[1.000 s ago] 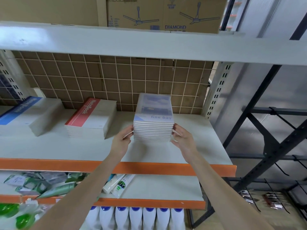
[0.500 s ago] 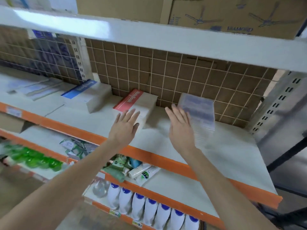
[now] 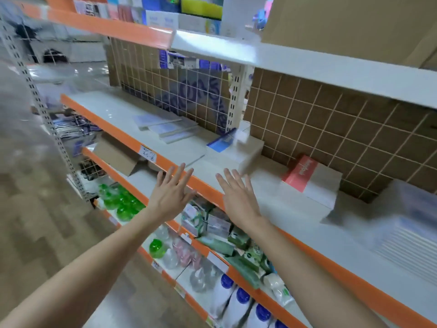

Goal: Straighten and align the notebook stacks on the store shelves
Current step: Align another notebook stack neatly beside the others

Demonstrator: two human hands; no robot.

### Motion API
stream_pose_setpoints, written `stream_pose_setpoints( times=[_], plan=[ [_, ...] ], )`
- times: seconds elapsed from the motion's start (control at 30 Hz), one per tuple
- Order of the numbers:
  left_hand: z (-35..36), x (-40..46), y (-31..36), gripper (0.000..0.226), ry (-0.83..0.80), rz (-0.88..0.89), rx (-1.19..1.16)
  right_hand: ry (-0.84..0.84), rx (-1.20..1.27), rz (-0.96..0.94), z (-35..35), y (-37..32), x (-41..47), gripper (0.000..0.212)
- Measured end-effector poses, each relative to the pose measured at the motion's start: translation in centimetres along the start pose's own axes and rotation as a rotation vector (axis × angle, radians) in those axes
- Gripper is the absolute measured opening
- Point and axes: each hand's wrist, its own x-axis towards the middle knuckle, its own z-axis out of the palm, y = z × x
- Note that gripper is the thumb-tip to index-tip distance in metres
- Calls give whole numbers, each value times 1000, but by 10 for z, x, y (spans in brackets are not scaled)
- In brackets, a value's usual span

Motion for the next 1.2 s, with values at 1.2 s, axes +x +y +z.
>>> stream_pose_setpoints(
  times=[1.2],
  plan=[
    [37,280,-411,74,-118,-54,-74,-242,24,226,148,-226,467,78]
  ],
)
